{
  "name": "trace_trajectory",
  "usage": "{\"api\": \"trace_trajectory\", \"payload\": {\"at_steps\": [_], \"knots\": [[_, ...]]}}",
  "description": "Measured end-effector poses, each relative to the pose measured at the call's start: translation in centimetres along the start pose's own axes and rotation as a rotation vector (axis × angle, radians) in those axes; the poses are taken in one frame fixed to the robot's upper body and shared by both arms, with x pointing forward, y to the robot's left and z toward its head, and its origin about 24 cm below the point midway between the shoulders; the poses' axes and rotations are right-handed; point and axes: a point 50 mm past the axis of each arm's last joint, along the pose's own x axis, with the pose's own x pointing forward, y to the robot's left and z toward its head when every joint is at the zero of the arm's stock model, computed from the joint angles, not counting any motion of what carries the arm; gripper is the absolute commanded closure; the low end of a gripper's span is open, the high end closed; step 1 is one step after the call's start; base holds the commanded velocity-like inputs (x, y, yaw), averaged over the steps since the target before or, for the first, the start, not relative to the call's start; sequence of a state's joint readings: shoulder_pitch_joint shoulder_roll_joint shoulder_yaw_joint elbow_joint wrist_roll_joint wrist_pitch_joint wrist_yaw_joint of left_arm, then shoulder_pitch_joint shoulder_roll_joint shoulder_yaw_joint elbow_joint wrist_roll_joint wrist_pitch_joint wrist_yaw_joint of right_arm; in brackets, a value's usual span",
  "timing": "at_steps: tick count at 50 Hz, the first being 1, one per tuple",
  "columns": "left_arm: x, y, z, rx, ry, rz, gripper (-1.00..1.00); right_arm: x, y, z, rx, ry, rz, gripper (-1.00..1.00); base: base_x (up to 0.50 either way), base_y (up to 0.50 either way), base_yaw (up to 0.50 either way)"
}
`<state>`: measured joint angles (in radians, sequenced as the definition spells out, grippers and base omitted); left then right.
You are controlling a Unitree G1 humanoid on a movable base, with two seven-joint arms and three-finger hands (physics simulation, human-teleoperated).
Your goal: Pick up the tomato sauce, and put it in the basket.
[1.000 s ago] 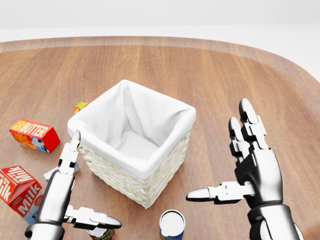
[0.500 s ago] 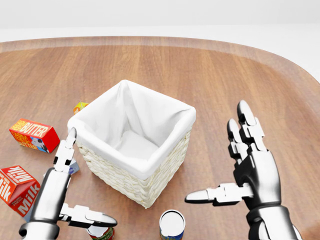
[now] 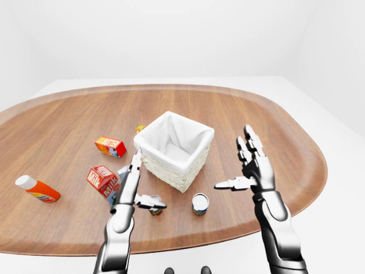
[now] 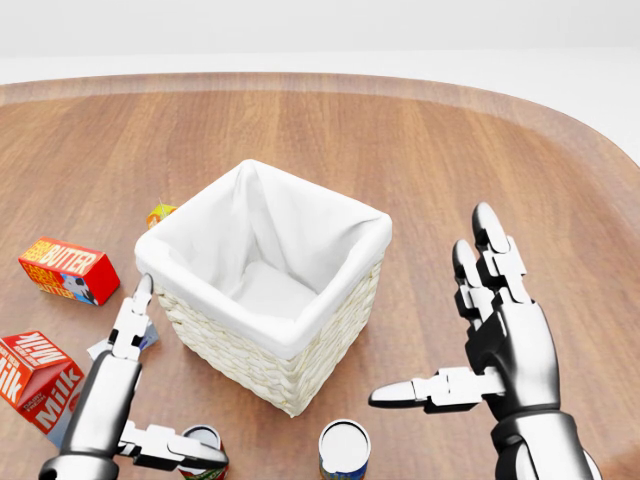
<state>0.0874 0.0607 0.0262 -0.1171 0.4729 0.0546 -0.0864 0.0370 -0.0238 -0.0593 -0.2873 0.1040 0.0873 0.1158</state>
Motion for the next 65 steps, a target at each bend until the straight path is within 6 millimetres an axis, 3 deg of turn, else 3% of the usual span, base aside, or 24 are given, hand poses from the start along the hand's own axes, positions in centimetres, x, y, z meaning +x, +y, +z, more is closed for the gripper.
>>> {"api": "trace_trajectory", "payload": {"at_steps": [65], "knots": [[0.0,-2.2,-2.9,0.062,0.038,-0.024,-1.00,0.0,0.0,-0.6,0.003,0.027,0.000,-1.00,0.00,0.00,0.00]]}}
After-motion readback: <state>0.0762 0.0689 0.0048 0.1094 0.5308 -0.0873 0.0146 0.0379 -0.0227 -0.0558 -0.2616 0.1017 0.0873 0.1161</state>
